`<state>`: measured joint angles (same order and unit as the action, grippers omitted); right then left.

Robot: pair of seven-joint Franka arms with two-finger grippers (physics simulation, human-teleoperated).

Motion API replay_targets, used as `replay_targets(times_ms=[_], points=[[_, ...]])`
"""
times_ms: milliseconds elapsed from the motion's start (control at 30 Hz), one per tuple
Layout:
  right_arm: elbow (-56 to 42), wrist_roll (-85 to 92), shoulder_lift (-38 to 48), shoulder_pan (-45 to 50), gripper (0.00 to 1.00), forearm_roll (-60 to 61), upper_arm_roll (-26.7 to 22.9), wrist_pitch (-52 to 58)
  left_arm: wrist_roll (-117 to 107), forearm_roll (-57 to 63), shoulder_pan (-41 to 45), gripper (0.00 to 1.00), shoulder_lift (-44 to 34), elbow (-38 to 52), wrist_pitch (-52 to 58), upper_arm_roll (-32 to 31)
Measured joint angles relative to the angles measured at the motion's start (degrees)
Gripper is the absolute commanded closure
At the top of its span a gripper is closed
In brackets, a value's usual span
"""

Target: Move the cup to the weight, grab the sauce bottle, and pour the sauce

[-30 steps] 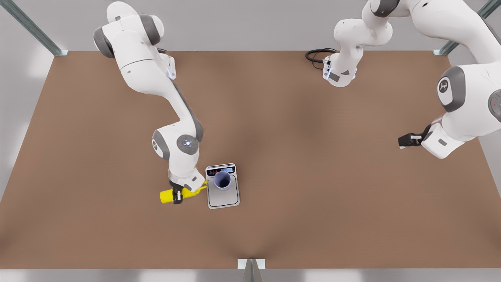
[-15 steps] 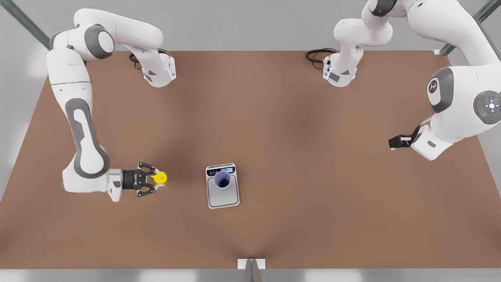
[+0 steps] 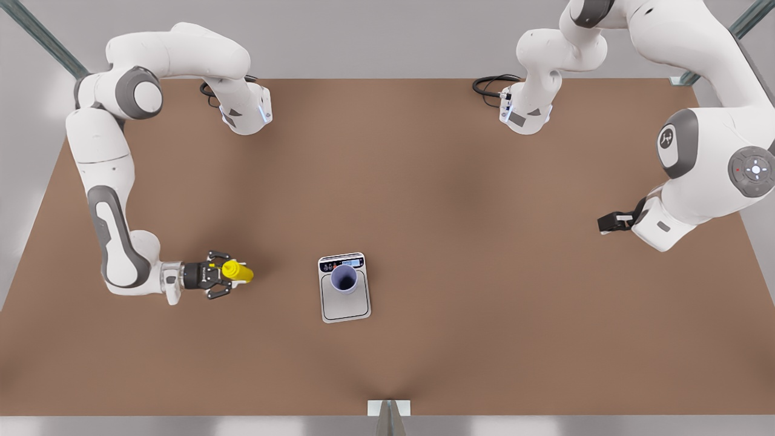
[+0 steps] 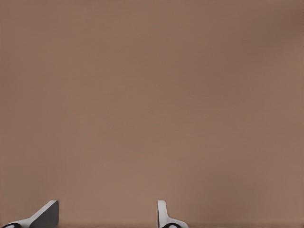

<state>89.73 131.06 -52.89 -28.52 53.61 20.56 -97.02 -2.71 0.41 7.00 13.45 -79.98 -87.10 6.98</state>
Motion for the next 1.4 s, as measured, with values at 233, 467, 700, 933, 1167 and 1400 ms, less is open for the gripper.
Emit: replay_targets(times_ms=[233,467,700,933,1167,1400], points=[[0.0,-0.6,-0.1,0.4,0.39,0.2,-1.0,-1.0,0.0,0.0,0.1,0.00,0.0,0.0,0.0,0.0],[-0.2,4.0,-0.5,1.1,0.39,-0.3,-1.3,-3.5,0.4,0.1,0.0,0.00,0.1,-0.1,0.0,0.0],[-0.3,4.1,-2.2,1.1,0.00,0.3,-1.2,-3.5,0.2,0.1,0.1,0.00,-0.3,-0.7,0.4,0.2],[-0.3,3.6,-2.1,1.1,0.00,0.3,-1.2,-3.5,0.2,0.1,0.0,0.00,-0.5,-0.5,0.3,0.3],[-0.3,3.5,-2.1,1.1,0.00,0.2,-1.2,-3.7,-0.2,0.2,0.1,0.00,-0.3,0.0,-0.3,0.0],[0.1,3.4,-1.9,0.8,0.00,-0.1,-1.3,-3.6,-0.2,0.1,0.0,0.00,0.3,0.7,-0.4,0.1]])
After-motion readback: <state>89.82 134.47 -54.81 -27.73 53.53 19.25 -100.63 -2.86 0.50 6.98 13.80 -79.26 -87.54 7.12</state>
